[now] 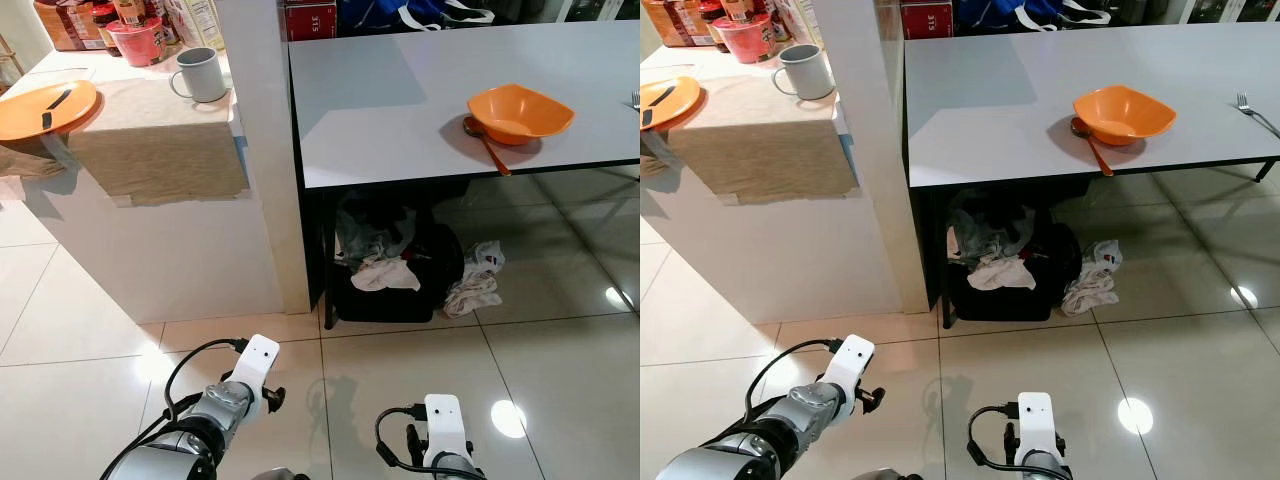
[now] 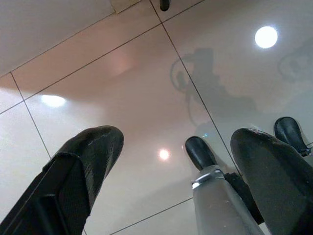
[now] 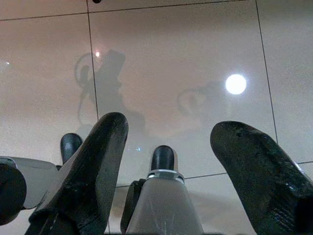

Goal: Setting the table

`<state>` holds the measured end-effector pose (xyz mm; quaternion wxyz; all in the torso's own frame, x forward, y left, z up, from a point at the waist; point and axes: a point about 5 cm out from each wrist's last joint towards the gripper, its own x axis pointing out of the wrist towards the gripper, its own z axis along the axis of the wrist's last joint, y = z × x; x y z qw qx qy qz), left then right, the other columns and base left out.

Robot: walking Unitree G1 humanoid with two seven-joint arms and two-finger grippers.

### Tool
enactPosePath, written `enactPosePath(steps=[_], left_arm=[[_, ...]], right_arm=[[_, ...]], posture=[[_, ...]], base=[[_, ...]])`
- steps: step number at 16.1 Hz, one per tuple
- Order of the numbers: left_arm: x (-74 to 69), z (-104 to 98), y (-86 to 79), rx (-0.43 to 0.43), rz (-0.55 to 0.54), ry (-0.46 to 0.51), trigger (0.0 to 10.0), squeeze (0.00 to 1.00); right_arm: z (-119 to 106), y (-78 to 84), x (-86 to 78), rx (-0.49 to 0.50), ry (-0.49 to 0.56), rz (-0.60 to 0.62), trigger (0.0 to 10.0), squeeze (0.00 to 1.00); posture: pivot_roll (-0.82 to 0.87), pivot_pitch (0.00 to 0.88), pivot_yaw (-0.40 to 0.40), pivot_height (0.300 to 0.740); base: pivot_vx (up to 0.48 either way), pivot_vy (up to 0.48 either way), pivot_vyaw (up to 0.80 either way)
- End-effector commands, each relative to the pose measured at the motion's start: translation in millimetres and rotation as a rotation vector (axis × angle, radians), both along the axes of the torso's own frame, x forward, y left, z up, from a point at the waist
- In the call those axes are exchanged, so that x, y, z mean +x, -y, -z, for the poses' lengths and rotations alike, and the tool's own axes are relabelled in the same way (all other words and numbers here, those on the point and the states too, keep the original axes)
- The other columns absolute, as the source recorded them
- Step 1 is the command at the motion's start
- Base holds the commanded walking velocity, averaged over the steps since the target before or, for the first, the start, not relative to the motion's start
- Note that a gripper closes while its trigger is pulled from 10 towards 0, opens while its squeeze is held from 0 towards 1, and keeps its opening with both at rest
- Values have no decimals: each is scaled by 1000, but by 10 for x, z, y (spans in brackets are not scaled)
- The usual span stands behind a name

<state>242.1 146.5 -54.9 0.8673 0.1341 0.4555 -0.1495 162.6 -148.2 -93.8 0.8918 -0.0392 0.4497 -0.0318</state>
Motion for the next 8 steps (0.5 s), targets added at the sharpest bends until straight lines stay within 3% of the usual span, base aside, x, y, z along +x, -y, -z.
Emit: enactPosePath(steps=[1,8], left_arm=[[6,-3,-9,14,-6,-4,10000,0],[3,0,2,12,-12,-4,10000,0]], right_arm=[[9,1,-16,-6,-11,-2,10000,0],[11,26,-22,-13,-14,0,10000,0]], posture=[[-9,0,75,740],[-6,0,70,740]], base=[[0,0,0],[0,0,0]])
